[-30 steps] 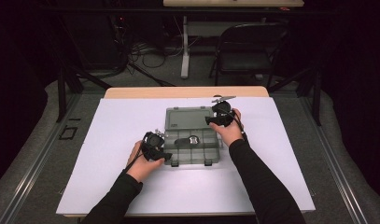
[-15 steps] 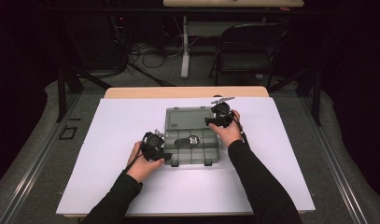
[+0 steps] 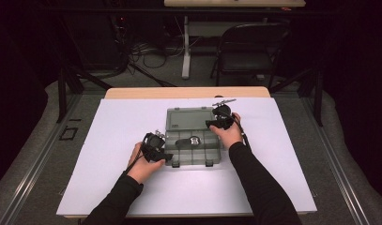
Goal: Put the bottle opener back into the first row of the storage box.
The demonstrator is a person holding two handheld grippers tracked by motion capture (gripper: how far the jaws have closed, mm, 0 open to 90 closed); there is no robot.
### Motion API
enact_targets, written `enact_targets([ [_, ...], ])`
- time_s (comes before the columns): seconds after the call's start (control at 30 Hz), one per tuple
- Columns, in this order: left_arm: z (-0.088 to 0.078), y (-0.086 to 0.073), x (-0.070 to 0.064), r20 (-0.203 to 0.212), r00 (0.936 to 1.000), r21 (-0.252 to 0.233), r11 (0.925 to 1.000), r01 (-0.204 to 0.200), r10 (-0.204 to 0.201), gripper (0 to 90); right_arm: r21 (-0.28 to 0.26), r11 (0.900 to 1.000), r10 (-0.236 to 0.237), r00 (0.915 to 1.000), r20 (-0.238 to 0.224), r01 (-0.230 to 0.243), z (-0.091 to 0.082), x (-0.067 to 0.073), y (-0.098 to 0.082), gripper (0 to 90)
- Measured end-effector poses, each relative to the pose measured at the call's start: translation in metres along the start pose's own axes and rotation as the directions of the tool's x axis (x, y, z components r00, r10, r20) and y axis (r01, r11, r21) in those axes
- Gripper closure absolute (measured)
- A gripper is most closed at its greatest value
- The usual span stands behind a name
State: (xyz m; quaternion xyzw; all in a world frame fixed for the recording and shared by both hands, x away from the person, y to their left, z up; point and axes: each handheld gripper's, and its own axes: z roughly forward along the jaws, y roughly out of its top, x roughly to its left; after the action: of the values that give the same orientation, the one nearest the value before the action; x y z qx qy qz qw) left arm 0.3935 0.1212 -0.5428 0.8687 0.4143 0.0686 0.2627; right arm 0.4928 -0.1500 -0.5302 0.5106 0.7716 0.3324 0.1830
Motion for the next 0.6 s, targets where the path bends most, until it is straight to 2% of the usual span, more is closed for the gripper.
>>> enact_targets([
  [0.3,0.0,-0.0002,-0.0002,-0.001,1.0,-0.001,1.0,0.0,0.0,55.9,-0.002,0.998,0.067,0.9974,-0.027,-0.067,0.0029,-0.0056,-0.0046,44.3],
  [0.6,-0.0001,-0.0003,-0.0003,-0.001,1.0,-0.002,1.0,0.0,0.0,56.0,-0.008,0.996,0.084,0.9955,-0.044,-0.085,0.0068,-0.0059,-0.0069,43.2],
])
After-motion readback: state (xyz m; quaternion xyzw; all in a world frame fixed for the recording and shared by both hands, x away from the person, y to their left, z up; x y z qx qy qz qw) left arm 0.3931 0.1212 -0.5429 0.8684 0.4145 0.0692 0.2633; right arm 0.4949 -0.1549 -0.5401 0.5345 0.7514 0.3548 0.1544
